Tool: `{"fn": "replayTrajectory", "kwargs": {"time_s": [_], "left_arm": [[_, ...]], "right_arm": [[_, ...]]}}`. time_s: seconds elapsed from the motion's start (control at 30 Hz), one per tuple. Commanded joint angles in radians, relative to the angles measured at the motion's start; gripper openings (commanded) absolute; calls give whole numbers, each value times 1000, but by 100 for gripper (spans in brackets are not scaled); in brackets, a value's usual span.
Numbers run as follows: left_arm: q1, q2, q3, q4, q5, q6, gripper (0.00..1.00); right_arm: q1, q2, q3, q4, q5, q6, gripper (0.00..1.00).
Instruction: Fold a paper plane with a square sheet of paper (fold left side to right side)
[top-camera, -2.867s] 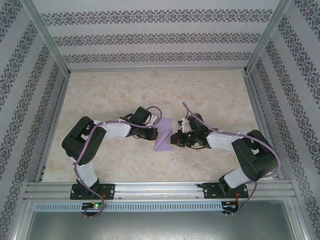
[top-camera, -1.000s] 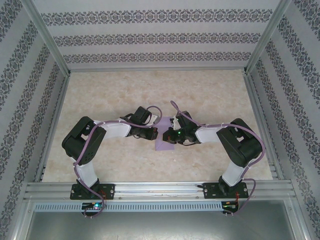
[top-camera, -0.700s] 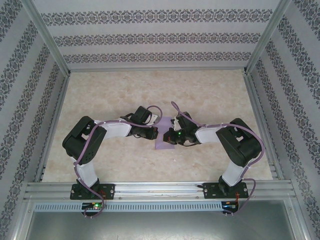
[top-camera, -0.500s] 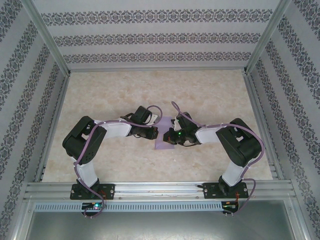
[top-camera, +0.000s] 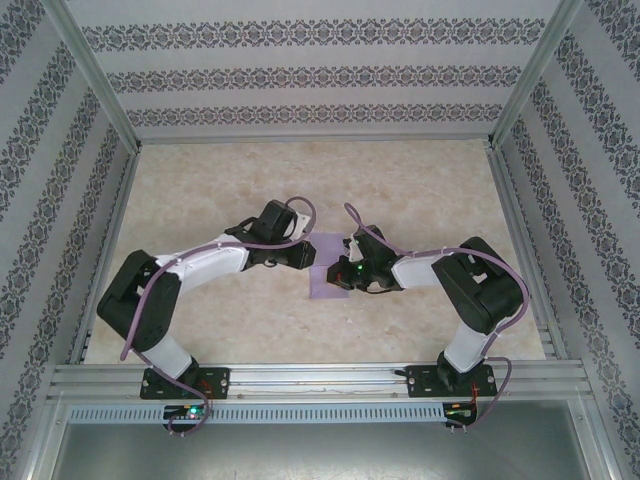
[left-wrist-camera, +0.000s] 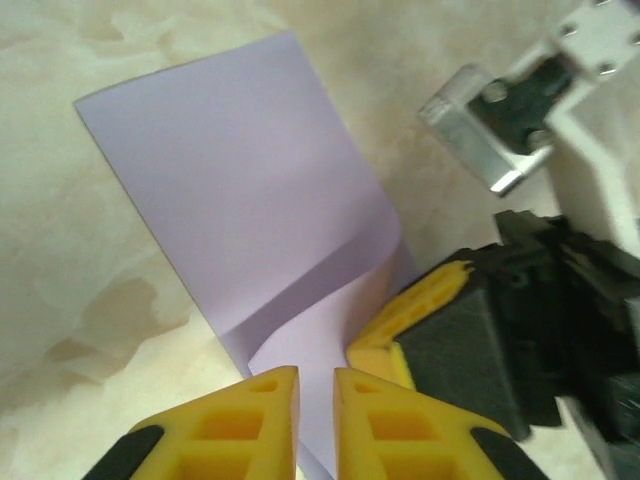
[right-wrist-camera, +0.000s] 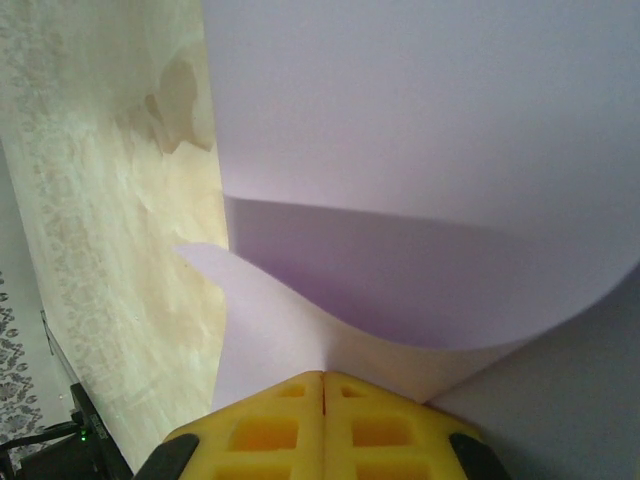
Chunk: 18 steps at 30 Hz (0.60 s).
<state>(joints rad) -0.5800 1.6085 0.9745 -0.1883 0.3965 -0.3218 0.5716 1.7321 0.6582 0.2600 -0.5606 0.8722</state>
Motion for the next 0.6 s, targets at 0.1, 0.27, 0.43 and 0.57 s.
{"fn": "replayTrajectory", "kwargs": {"time_s": [0.1, 0.27, 0.43, 0.57], "left_arm": [[10, -87, -102, 10, 203, -155, 9], [-23, -70, -154, 123, 294, -253, 4], [-56, 3, -147, 146, 298, -261, 2], [-73, 49, -140, 161, 304, -263, 2]], "right_arm": [[-3, 13, -44, -52, 47, 22, 0], [-4, 21, -42, -48, 41, 21, 0], [-3, 26, -42, -50, 41, 22, 0], [-3, 28, -42, -51, 41, 23, 0]]}}
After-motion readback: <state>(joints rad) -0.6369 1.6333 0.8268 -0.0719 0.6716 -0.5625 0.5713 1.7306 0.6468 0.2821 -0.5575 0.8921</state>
